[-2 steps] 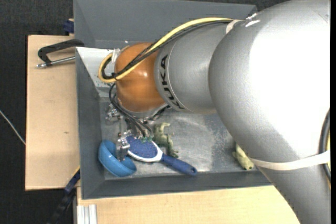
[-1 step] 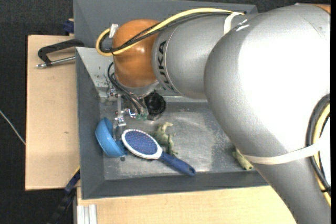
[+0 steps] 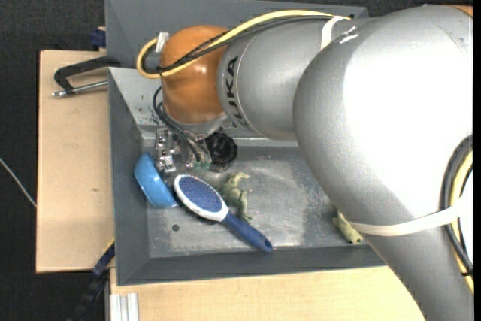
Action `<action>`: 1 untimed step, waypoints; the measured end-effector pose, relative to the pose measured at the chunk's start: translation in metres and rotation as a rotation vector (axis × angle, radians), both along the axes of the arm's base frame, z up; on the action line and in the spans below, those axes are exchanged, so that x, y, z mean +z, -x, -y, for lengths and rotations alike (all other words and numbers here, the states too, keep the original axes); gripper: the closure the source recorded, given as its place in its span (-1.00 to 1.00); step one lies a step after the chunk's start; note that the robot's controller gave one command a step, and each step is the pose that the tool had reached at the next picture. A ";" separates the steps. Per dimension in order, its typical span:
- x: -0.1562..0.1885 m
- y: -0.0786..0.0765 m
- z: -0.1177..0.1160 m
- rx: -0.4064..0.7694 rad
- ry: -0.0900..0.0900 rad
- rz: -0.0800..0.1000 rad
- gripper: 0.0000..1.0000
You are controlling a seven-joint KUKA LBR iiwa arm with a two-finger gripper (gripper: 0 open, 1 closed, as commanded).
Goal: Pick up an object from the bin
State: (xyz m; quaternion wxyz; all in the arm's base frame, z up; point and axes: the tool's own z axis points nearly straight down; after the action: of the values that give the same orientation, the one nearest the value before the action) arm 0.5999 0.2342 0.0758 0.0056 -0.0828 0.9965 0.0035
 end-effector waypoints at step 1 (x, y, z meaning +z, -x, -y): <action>0.054 -0.002 -0.002 0.001 0.002 0.001 1.00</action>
Offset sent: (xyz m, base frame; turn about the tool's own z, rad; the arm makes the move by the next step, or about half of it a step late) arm 0.0000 -0.0002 0.0481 0.0000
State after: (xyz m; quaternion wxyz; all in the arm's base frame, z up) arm 0.6024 0.2361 0.1296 0.0059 -0.0836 0.9965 0.0027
